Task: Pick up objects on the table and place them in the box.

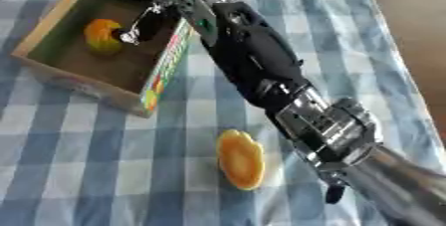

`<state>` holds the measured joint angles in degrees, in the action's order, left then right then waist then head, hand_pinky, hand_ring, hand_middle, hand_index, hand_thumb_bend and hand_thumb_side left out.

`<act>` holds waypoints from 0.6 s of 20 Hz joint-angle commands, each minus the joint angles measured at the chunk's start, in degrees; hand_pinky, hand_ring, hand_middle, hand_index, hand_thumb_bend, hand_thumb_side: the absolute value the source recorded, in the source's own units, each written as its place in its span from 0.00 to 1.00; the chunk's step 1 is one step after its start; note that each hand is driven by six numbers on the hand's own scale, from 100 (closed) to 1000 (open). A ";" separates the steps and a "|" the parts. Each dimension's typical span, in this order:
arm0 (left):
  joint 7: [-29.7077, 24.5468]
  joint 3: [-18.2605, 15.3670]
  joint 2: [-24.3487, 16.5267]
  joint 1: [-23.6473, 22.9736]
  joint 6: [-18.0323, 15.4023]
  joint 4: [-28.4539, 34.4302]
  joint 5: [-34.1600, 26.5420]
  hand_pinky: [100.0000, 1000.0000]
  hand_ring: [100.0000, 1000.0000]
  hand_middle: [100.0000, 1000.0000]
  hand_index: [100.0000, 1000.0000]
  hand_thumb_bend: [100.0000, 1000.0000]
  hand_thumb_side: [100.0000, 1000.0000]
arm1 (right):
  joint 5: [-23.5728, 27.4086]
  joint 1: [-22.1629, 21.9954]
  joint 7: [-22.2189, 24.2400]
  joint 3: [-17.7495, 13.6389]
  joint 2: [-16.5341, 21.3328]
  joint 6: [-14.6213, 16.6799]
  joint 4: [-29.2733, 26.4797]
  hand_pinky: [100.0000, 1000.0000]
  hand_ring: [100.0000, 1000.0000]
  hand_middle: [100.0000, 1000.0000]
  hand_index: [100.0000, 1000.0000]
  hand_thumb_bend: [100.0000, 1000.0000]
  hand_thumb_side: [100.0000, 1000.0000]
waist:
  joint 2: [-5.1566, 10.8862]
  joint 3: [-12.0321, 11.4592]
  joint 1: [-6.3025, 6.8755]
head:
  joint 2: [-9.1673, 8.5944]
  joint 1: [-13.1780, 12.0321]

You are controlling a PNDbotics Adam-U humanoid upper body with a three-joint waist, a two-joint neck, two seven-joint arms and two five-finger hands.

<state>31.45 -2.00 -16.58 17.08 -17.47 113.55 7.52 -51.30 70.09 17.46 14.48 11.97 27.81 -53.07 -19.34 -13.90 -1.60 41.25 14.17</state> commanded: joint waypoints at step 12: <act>0.72 -1.04 -1.18 -1.79 0.50 1.04 0.84 0.75 0.71 0.63 0.79 0.17 0.41 | 33.19 -18.02 3.62 1.63 30.26 -12.70 -49.24 0.85 0.94 0.78 0.90 0.19 0.20 | 3.56 2.42 0.41 | 0.96 -4.33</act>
<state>31.91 -2.39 -16.60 15.06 -17.04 113.55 8.05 -20.35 51.53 20.89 16.89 38.31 16.26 -97.63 -16.98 -11.45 -1.37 42.11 10.25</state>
